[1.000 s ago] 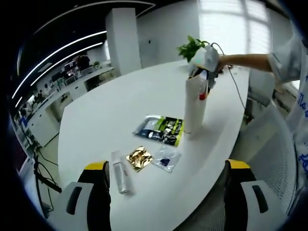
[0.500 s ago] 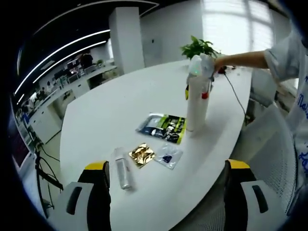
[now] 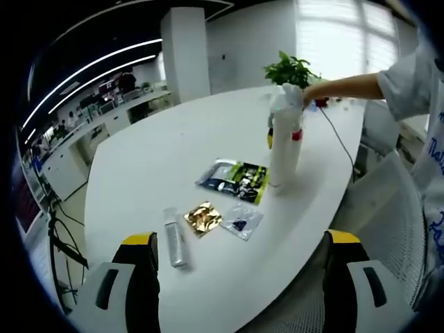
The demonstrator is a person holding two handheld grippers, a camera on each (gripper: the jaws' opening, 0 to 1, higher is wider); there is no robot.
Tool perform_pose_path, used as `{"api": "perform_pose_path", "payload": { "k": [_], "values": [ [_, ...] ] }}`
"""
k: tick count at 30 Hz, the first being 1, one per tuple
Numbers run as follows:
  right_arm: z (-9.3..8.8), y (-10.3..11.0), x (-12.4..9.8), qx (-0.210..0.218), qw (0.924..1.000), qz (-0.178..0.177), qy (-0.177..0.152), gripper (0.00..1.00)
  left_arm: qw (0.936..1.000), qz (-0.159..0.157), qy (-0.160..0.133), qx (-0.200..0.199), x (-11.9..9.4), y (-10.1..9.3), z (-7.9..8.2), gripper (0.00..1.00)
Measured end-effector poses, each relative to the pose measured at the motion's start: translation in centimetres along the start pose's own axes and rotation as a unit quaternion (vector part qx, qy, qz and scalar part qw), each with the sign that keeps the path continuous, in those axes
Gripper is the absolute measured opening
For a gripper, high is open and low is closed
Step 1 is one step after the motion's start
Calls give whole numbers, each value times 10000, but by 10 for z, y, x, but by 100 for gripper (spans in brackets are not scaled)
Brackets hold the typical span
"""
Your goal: Arrange the skincare products in the storage area until every visible bottle or jar stands upright without overlapping.
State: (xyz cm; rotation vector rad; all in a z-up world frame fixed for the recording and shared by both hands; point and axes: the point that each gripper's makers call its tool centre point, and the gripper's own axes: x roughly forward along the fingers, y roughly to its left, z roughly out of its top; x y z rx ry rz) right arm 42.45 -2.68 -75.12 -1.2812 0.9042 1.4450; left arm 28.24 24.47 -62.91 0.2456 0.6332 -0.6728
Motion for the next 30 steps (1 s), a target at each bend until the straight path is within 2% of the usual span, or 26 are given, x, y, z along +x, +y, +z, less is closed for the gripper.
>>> {"api": "perform_pose_path", "payload": {
  "k": [8,18,24,26,30],
  "values": [
    [-4,2,3,100,9999,69,56,26,10000,-68,30,25,3,-3,1,97],
    [-5,7,2,375,9991,169,-74,22,9999,-128,13,83,5,-7,6,97],
    [-5,15,1,687,9974,156,-162,20,9998,-145,-3,117,5,-9,8,97],
    [-5,23,0,992,9945,252,-226,20,9998,-156,8,149,6,-11,8,97],
    [-7,25,-1,1399,9895,144,-320,20,9996,-192,-29,189,5,-14,12,97]
  ]
}}
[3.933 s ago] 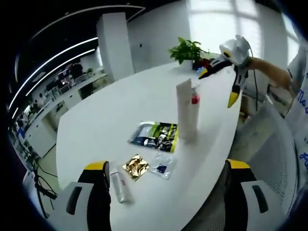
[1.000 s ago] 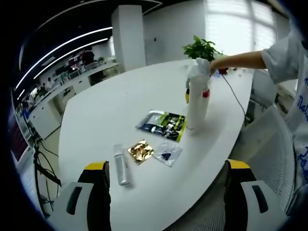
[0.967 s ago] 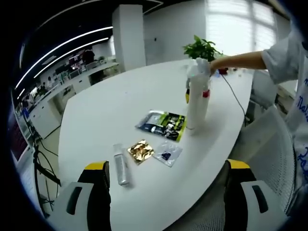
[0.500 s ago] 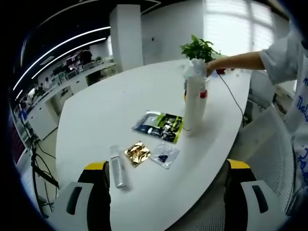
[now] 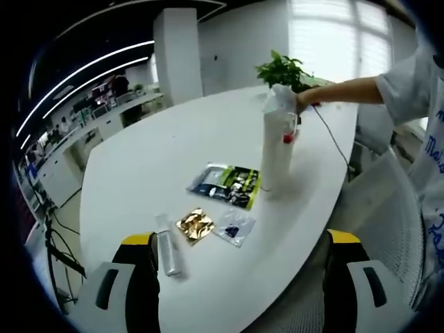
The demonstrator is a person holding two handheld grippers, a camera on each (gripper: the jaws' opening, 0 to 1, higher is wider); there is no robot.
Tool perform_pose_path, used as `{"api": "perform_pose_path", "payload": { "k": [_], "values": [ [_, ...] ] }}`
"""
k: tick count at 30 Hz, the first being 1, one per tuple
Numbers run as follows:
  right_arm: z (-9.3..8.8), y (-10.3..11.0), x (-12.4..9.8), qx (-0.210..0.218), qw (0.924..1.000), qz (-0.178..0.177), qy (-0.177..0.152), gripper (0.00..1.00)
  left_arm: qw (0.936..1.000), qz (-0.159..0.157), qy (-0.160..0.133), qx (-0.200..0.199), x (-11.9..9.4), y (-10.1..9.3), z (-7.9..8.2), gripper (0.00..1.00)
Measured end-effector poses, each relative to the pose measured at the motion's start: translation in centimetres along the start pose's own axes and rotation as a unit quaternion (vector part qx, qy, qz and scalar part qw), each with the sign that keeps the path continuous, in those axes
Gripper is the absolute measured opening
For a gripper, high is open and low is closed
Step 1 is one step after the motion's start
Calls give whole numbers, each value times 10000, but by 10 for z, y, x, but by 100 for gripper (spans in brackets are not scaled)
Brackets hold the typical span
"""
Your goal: Arrange the skincare products in the storage area until every visible bottle or jar stands upright without overlapping.
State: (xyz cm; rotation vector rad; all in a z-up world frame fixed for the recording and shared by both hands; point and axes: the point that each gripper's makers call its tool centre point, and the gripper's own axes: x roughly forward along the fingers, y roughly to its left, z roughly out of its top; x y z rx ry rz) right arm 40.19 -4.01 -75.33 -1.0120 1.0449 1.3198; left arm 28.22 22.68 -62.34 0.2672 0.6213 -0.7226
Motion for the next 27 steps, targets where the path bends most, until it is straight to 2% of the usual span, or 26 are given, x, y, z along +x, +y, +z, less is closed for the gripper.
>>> {"api": "perform_pose_path", "payload": {
  "k": [6,13,21,27],
  "values": [
    [-3,6,-1,646,9976,-34,-237,19,10000,-21,-25,59,0,-2,3,97],
    [-9,16,-4,1298,9900,-161,-537,19,9999,-65,-54,119,0,-5,5,97],
    [-21,26,-10,1676,9829,-339,-676,19,9997,-133,-84,204,2,-9,8,97],
    [-28,37,-12,1846,9796,-456,-644,19,9995,-185,-89,256,3,-11,9,97]
  ]
}}
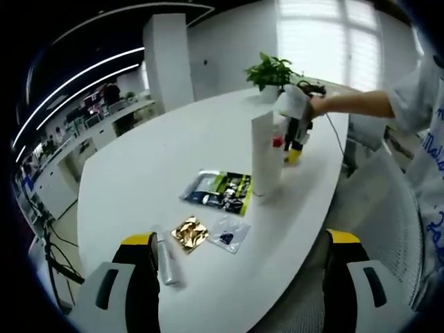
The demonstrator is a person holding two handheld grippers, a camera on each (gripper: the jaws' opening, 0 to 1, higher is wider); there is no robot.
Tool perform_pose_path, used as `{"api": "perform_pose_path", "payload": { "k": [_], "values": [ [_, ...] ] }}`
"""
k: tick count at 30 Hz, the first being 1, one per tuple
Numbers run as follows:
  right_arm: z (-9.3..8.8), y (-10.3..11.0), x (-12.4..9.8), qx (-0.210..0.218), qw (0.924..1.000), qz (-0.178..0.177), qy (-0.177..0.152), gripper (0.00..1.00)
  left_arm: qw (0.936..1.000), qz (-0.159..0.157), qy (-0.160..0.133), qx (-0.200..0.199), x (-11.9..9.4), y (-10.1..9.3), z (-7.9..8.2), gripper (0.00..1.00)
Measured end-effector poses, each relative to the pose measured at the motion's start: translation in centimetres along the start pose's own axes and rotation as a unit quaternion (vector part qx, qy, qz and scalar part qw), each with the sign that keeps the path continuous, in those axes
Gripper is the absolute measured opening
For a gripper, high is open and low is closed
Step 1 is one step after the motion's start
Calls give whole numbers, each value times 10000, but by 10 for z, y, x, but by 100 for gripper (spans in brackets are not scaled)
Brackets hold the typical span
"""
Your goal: Arrange the skincare products in the storage area until every visible bottle or jar stands upright without overlapping.
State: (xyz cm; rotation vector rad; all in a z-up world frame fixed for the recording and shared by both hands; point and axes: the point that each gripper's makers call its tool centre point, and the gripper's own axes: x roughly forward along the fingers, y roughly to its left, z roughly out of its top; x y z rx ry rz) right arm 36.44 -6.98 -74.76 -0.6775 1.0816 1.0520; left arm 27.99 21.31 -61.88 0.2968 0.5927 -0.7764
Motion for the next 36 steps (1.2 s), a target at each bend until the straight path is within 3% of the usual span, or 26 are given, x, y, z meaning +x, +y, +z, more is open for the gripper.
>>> {"api": "perform_pose_path", "payload": {
  "k": [13,18,31,36],
  "values": [
    [-12,17,-21,-29,9996,-275,-2,19,9999,-36,-76,64,1,-5,5,97],
    [-6,26,-32,-124,9990,-430,-35,19,9999,-29,-43,94,1,-7,4,96],
    [15,64,-53,-514,9975,-442,-174,19,9999,-57,-20,128,2,-14,4,96],
    [30,79,-57,-718,9961,-441,-260,19,9998,-76,13,163,4,-17,4,95]
  ]
}}
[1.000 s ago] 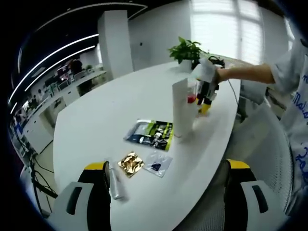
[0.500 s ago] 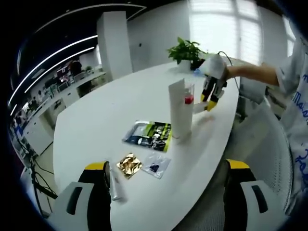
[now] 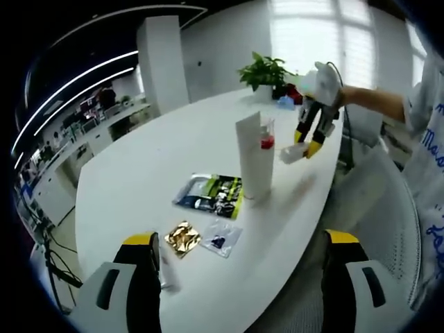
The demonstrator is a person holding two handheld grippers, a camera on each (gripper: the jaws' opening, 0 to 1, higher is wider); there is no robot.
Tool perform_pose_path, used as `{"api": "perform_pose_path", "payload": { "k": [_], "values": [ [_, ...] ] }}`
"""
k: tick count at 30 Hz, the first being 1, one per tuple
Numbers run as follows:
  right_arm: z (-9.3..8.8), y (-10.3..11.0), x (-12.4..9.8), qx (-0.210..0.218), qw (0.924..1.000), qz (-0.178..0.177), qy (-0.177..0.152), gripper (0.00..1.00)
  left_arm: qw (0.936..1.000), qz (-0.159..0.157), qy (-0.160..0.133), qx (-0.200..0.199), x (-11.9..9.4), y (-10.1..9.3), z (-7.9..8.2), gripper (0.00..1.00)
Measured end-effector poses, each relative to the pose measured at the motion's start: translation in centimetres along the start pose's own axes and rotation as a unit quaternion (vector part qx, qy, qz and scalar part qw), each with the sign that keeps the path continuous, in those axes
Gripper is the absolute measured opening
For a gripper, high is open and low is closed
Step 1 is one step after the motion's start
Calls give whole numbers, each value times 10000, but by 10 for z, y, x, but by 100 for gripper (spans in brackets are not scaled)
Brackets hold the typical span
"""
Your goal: Arrange the skincare products in the storage area until every visible bottle or jar stands upright without overlapping.
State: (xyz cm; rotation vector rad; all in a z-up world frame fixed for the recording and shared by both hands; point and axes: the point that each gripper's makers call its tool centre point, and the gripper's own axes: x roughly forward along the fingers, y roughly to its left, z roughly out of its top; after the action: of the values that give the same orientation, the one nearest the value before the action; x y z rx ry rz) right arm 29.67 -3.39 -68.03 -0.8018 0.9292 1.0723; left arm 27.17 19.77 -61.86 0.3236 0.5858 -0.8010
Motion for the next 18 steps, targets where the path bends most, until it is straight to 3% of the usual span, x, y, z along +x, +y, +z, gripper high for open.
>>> {"api": "perform_pose_path", "payload": {
  "k": [18],
  "values": [
    [55,35,14,-820,9962,253,-146,19,9997,-106,77,193,9,-8,0,87]
  ]
}}
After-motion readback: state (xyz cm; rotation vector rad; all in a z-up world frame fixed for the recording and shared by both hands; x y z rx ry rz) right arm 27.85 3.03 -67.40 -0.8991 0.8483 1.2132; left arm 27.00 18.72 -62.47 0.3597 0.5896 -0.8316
